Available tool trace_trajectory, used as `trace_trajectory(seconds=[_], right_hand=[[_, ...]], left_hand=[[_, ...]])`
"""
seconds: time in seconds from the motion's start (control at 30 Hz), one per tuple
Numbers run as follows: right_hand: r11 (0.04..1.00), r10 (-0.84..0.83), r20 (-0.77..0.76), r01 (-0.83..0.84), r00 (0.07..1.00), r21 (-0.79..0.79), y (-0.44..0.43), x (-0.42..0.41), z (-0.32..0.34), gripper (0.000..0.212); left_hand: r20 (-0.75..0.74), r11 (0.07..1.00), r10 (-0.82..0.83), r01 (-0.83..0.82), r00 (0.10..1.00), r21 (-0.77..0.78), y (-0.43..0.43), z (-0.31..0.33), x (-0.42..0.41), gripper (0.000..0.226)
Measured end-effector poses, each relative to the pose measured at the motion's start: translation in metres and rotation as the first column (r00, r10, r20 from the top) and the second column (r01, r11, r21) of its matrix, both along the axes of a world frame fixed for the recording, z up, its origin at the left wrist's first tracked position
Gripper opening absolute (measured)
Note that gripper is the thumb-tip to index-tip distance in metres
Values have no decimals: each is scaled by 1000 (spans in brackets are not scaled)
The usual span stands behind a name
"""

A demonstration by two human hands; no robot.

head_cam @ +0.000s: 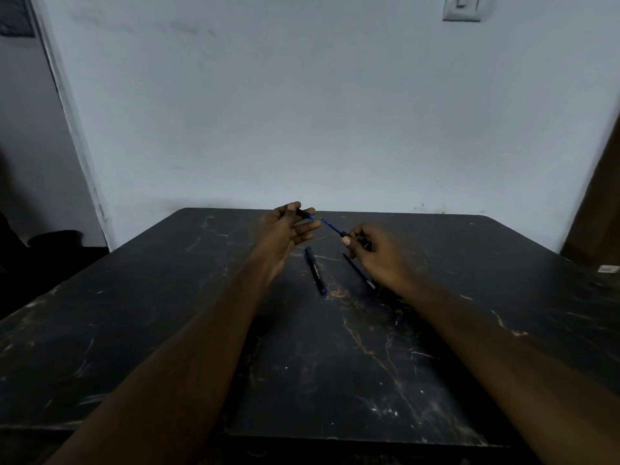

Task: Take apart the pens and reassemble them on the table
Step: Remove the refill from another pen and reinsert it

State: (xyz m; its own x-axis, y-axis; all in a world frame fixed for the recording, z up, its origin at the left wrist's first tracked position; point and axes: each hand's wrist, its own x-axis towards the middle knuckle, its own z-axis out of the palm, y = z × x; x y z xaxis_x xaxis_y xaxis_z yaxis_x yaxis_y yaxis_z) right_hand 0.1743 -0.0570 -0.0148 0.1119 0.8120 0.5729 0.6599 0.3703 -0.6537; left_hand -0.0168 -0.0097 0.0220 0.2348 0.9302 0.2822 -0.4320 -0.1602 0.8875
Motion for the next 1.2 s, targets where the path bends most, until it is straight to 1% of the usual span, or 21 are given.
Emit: trace_trajectory(seconds=[0.1,0.27,0.47,0.57,0.7,0.83,1.2], right_hand=[[1000,-6,39,6,999,9,0,0,-2,21],[1000,6,37,-6,999,5,0,0,-3,22],[1000,-7,51,6,999,21,-1,-2,-1,24],[1000,-8,44,8,999,16,-2,-2,-1,22],[1000,-24,52,23,998,20,-2,-2,-1,19],[1000,-15,38,14,999,23,-3,-2,-2,19],[999,-25,43,24,999,23,-2,0,-2,19]], left_hand=[[-9,1000,2,-2,1000,4,-1,0,2,17],[-22,1000,7,-6,1000,16,-5,1,5,17],[-73,999,12,-9,997,50,-8,0,8,15],[-92,999,4,0,996,53,-9,0,9,19],[-49,999,4,-1,999,49,-9,1,8,14],[8,1000,0,-1,1000,17,-7,1,3,18],[-30,999,-23,24,999,29,-10,1,7,15]])
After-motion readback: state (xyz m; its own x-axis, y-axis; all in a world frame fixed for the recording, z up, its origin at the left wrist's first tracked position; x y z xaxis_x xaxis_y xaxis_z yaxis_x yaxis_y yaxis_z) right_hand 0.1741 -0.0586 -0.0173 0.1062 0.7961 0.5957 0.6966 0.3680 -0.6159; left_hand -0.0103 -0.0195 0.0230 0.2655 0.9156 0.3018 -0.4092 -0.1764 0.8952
